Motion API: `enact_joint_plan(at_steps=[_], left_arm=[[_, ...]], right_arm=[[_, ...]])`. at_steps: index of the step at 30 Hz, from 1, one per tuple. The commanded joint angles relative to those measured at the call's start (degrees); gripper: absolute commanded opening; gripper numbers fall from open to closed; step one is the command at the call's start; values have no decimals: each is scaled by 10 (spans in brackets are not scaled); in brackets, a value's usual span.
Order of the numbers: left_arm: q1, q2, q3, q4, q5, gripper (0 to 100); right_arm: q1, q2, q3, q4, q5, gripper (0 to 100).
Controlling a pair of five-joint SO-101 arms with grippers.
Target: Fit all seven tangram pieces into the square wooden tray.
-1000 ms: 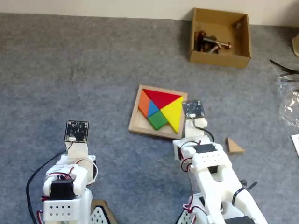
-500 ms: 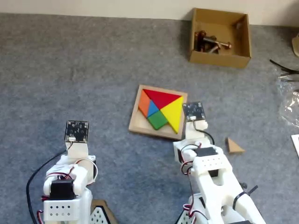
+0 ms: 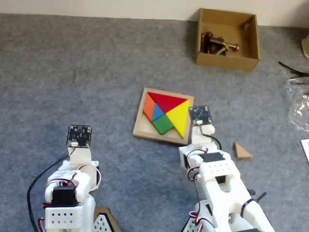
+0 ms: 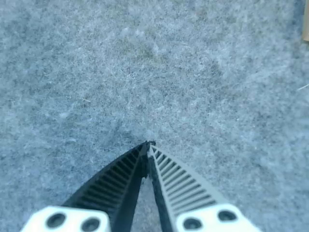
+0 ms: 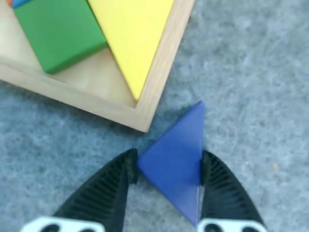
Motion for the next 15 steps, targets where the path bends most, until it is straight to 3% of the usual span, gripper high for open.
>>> enact_joint_plan(at_steps=[1,12,15], left_arm=[[-7,-3,13,4,-4,7],[-7,-3,13,4,-4,7],[-7,-3,13,4,-4,7]], right_arm=[[-13,-2,15,-4,-4,116],[-13,-3,15,-2,-5,114],[-13,-3,15,-2,-5,48]])
